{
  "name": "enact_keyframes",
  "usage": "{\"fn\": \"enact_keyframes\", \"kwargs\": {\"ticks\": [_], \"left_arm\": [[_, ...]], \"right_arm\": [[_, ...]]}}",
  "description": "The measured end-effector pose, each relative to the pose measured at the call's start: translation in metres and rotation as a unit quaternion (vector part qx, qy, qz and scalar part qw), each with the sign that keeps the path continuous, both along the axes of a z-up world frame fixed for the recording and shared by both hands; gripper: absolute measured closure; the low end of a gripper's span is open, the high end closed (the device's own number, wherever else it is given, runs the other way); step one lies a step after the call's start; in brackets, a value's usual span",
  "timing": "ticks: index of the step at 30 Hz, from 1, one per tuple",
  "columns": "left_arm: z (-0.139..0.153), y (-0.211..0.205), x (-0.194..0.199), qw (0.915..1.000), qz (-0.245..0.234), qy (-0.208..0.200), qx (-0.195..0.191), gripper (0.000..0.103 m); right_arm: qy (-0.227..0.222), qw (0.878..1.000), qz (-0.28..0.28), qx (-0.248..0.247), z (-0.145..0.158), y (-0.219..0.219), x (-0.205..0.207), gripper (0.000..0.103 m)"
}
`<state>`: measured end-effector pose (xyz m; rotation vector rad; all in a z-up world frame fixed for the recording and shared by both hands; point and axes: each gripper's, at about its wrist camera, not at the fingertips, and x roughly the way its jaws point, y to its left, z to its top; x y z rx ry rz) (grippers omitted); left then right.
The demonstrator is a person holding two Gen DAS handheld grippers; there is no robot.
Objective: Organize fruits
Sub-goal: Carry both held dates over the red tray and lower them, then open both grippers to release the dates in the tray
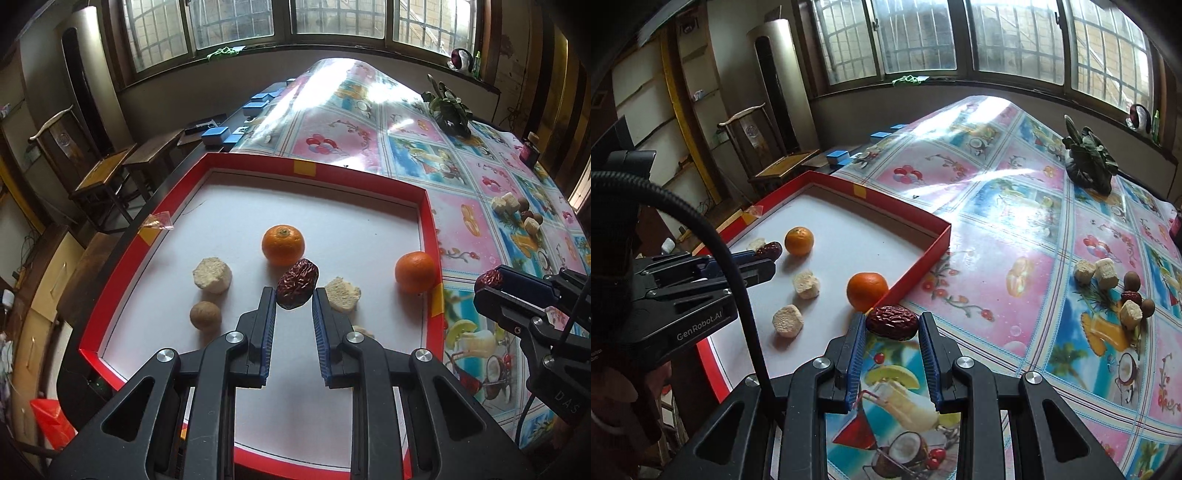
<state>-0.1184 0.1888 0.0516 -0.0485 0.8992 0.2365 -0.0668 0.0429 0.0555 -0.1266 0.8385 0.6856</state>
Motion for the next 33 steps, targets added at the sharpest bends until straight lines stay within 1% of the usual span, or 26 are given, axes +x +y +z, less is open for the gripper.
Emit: {"fn": "enact_keyframes", "kwargs": {"ticks": [5, 11, 20, 25, 29, 33], "left_arm": [[-0.002, 0.015, -0.007, 0.9999, 0.015, 0.0, -0.001, 0.084], [-0.005, 0.026, -0.01, 0.9997, 0.023, 0.002, -0.004, 0.084], [-0.009, 0.04, -0.009, 0.9993, 0.03, 0.006, -0.022, 0.084], [-0.011, 0.046, -0.008, 0.9986, 0.027, 0.011, -0.045, 0.084], [-0.011, 0.045, -0.006, 0.9977, 0.012, 0.015, -0.066, 0.084], [-0.012, 0.037, -0.003, 0.9975, -0.006, 0.018, -0.068, 0.084]], "right_arm": [[-0.005, 1.0, 0.022, -0.001, 0.003, 0.016, -0.007, 0.075], [-0.003, 0.999, 0.043, -0.011, 0.0, 0.033, -0.01, 0.075], [0.005, 0.998, 0.06, -0.022, -0.006, 0.05, -0.007, 0.075], [0.014, 0.997, 0.065, -0.024, -0.01, 0.056, -0.004, 0.075], [0.018, 0.997, 0.072, -0.029, -0.014, 0.062, -0.002, 0.075], [0.02, 0.996, 0.074, -0.042, -0.02, 0.069, 0.005, 0.075]]}}
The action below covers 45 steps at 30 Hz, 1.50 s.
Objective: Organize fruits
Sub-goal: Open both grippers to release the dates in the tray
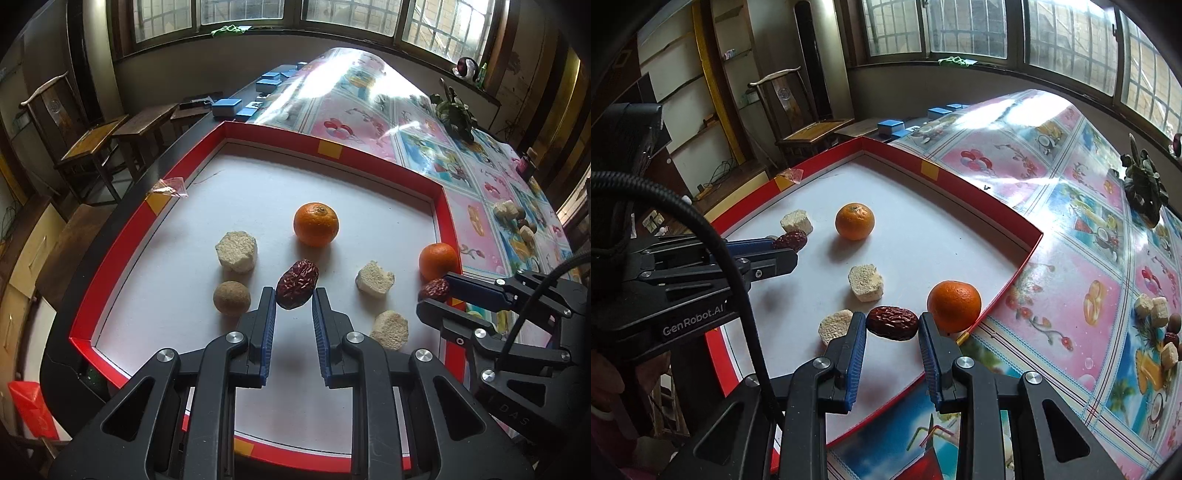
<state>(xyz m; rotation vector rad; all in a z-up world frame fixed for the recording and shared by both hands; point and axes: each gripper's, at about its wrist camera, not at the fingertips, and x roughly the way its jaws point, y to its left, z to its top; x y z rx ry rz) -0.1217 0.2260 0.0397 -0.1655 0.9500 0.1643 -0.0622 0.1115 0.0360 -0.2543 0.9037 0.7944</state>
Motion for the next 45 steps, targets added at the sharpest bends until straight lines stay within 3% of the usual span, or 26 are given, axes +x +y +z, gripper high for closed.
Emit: {"fn": "enact_keyframes", "kwargs": {"ticks": [10, 18, 23, 25, 27, 28, 36, 45], "left_arm": [[-0.012, -0.012, 0.015, 0.9998, -0.012, 0.018, 0.003, 0.084], [-0.017, -0.012, 0.018, 0.9995, 0.002, 0.027, 0.014, 0.083], [-0.017, -0.012, 0.018, 0.9993, 0.008, 0.031, 0.018, 0.083], [-0.016, -0.012, 0.017, 0.9991, 0.012, 0.033, 0.022, 0.077], [-0.013, -0.012, 0.014, 0.9993, 0.016, 0.025, 0.023, 0.049], [-0.01, -0.012, 0.013, 0.9995, 0.018, 0.017, 0.022, 0.045], [0.008, -0.03, 0.017, 0.9993, 0.01, -0.005, 0.036, 0.044], [0.018, -0.083, 0.04, 0.9984, -0.037, -0.018, 0.039, 0.044]], "right_arm": [[0.018, 1.0, 0.008, -0.014, -0.012, 0.016, 0.024, 0.075], [0.013, 1.0, 0.023, -0.014, -0.014, 0.017, 0.017, 0.075], [0.018, 1.0, 0.021, 0.002, -0.01, 0.01, 0.013, 0.07], [0.017, 1.0, 0.017, 0.005, -0.007, 0.006, 0.011, 0.069], [0.015, 1.0, 0.015, 0.007, -0.005, 0.001, 0.008, 0.069], [0.014, 1.0, 0.014, 0.008, -0.003, -0.002, 0.006, 0.069], [-0.003, 1.0, -0.011, 0.016, 0.012, -0.03, -0.004, 0.067], [-0.007, 0.997, -0.068, 0.024, 0.019, -0.083, 0.0, 0.066]]}}
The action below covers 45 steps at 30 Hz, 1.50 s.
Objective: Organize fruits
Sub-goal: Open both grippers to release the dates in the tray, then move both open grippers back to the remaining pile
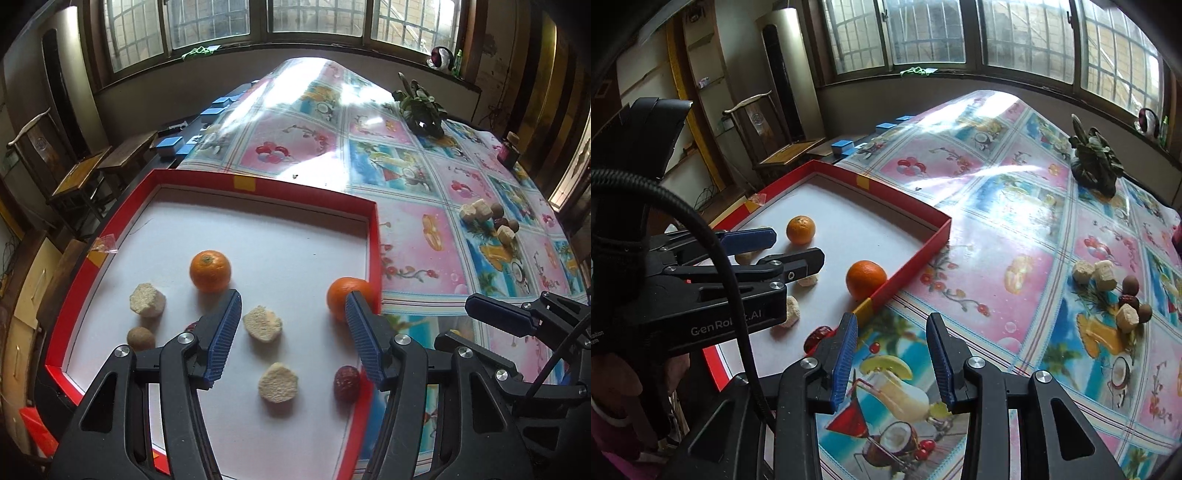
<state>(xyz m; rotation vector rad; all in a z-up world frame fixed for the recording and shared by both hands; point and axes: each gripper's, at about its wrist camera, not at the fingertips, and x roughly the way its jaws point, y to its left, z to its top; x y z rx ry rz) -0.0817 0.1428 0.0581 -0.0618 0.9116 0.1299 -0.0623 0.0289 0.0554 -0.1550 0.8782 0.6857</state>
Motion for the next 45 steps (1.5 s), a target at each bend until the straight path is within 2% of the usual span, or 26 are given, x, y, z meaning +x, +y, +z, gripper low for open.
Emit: {"fn": "enact_keyframes", "kwargs": {"ticks": [13, 21, 25, 39, 45], "left_arm": [[-0.004, -0.079, 0.032, 0.9973, -0.073, 0.012, -0.001, 0.044], [-0.01, -0.122, 0.057, 0.9922, -0.119, 0.032, -0.022, 0.044], [-0.011, -0.135, 0.073, 0.9907, -0.126, 0.042, -0.03, 0.044], [-0.017, -0.159, 0.115, 0.9879, -0.139, 0.06, -0.032, 0.044], [-0.03, -0.16, 0.147, 0.9873, -0.141, 0.071, -0.011, 0.044]], "right_arm": [[0.017, 0.995, -0.098, -0.005, -0.013, -0.089, 0.005, 0.064], [0.024, 0.986, -0.168, -0.011, -0.017, -0.15, 0.009, 0.061], [0.026, 0.981, -0.194, -0.003, -0.016, -0.174, 0.017, 0.061], [0.031, 0.976, -0.217, -0.007, -0.014, -0.2, 0.027, 0.059], [0.038, 0.976, -0.214, 0.003, -0.018, -0.204, 0.03, 0.058]]}}
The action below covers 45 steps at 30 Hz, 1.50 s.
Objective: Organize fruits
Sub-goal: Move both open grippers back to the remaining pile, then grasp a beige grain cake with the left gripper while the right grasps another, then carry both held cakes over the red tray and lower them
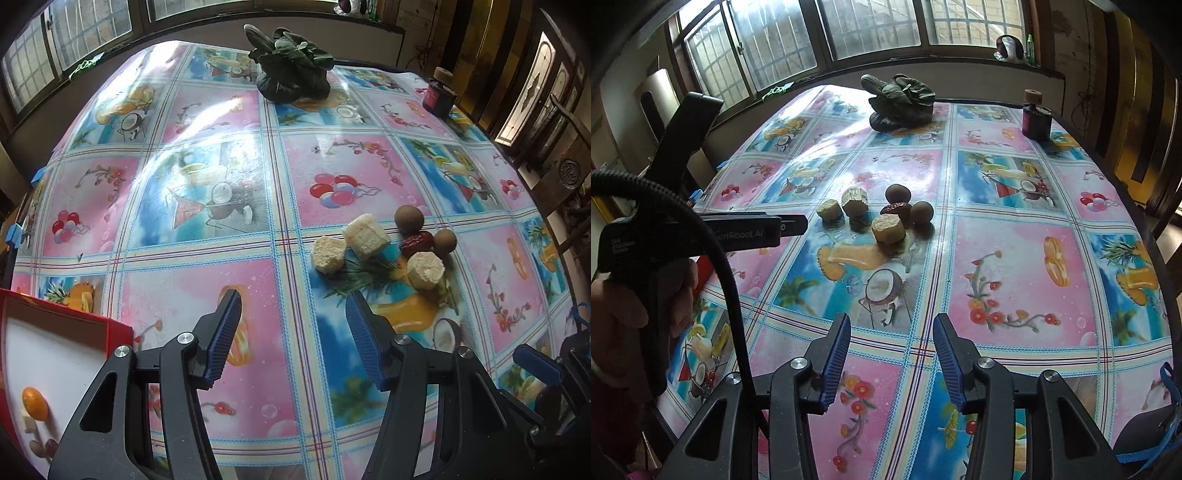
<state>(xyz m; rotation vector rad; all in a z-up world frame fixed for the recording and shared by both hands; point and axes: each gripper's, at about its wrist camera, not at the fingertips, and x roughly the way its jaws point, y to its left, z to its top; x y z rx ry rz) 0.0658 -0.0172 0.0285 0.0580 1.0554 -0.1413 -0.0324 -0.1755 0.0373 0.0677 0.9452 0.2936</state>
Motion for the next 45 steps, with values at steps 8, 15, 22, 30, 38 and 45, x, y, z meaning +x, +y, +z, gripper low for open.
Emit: {"fn": "enact_keyframes", "kwargs": {"ticks": [8, 15, 22, 30, 38, 45], "left_arm": [[-0.012, -0.011, 0.022, 0.9994, -0.031, -0.003, 0.012, 0.044], [-0.015, -0.005, 0.033, 0.9997, -0.022, -0.005, 0.003, 0.08], [0.001, 0.016, 0.008, 0.9998, -0.007, -0.019, 0.004, 0.08], [0.028, 0.053, -0.034, 0.9991, 0.018, -0.036, -0.015, 0.08], [0.032, 0.078, -0.064, 0.9986, 0.033, -0.038, -0.019, 0.08], [0.034, 0.089, -0.079, 0.9977, 0.046, -0.044, -0.024, 0.08]], "right_arm": [[0.005, 1.0, 0.01, -0.004, -0.001, 0.002, 0.018, 0.058], [0.002, 1.0, 0.024, -0.013, 0.005, 0.009, 0.033, 0.058], [-0.017, 0.998, 0.052, -0.016, 0.02, 0.029, 0.063, 0.058], [-0.007, 0.996, 0.088, -0.031, 0.008, 0.076, 0.118, 0.058], [0.02, 0.993, 0.083, -0.086, -0.024, 0.091, 0.149, 0.077], [-0.002, 0.996, 0.074, -0.039, 0.001, 0.081, 0.113, 0.077]]}}
